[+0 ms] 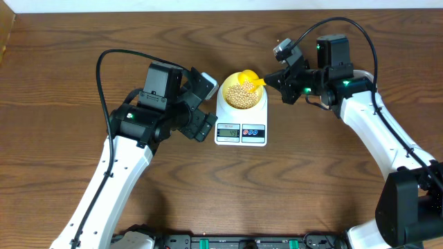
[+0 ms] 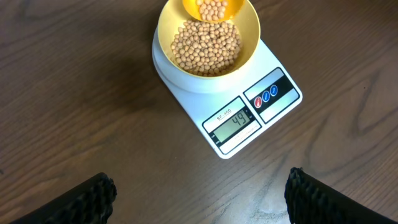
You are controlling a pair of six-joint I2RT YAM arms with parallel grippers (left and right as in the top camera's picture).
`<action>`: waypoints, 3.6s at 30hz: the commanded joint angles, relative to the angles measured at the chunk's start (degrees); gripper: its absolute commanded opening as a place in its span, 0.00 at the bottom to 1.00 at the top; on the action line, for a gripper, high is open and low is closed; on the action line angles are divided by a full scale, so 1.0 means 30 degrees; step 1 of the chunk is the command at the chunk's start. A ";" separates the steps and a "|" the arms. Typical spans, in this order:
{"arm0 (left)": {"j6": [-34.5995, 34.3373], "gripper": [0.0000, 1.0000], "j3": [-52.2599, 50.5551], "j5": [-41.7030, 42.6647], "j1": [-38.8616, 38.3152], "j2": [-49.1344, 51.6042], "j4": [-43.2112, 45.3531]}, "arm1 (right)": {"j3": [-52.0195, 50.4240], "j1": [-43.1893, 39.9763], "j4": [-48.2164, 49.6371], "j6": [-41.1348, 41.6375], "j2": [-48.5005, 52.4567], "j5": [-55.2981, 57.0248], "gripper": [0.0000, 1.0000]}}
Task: Scoop item into bowl and weigh 50g on scale
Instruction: 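Shake the tilted scoop over the bowl to trickle in soybeans, then carry the empty scoop right back over the soybean tub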
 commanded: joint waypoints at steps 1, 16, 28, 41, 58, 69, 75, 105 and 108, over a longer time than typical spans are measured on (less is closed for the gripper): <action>0.0321 0.89 -0.0270 0.0299 0.0007 -0.0117 -0.0044 | -0.0015 0.0109 0.0284 -0.0087 0.0102 -0.0117 0.01; 0.0321 0.89 -0.0270 0.0299 0.0007 -0.0124 -0.0044 | -0.0015 0.0109 0.0219 -0.0095 0.0102 -0.0109 0.01; 0.0321 0.89 -0.0270 0.0291 0.0007 -0.0117 -0.0044 | -0.0015 0.0109 0.0095 -0.0102 0.0102 -0.0117 0.01; 0.0321 0.89 -0.0270 0.0299 0.0007 -0.0117 -0.0051 | -0.0015 0.0131 -0.0226 -0.1413 0.0102 -0.0124 0.01; 0.0321 0.89 -0.0270 0.0299 0.0007 -0.0117 -0.0044 | -0.0015 0.0182 0.0248 -0.2543 0.0109 -0.0627 0.01; 0.0321 0.89 -0.0270 0.0299 0.0007 -0.0117 -0.0044 | -0.0015 0.0219 -0.0051 -0.2565 0.0138 -0.0539 0.01; 0.0321 0.89 -0.0270 0.0299 0.0007 -0.0124 -0.0044 | -0.0015 0.0255 0.0437 -0.2528 0.0153 -0.0554 0.01; 0.0321 0.89 -0.0270 0.0299 0.0007 -0.0117 -0.0051 | -0.0007 -0.0240 0.0874 0.5078 0.0153 -0.2288 0.01; 0.0321 0.89 -0.0270 0.0299 0.0007 -0.0124 -0.0051 | -0.0007 -0.0845 0.1559 0.6091 0.0153 -0.3687 0.01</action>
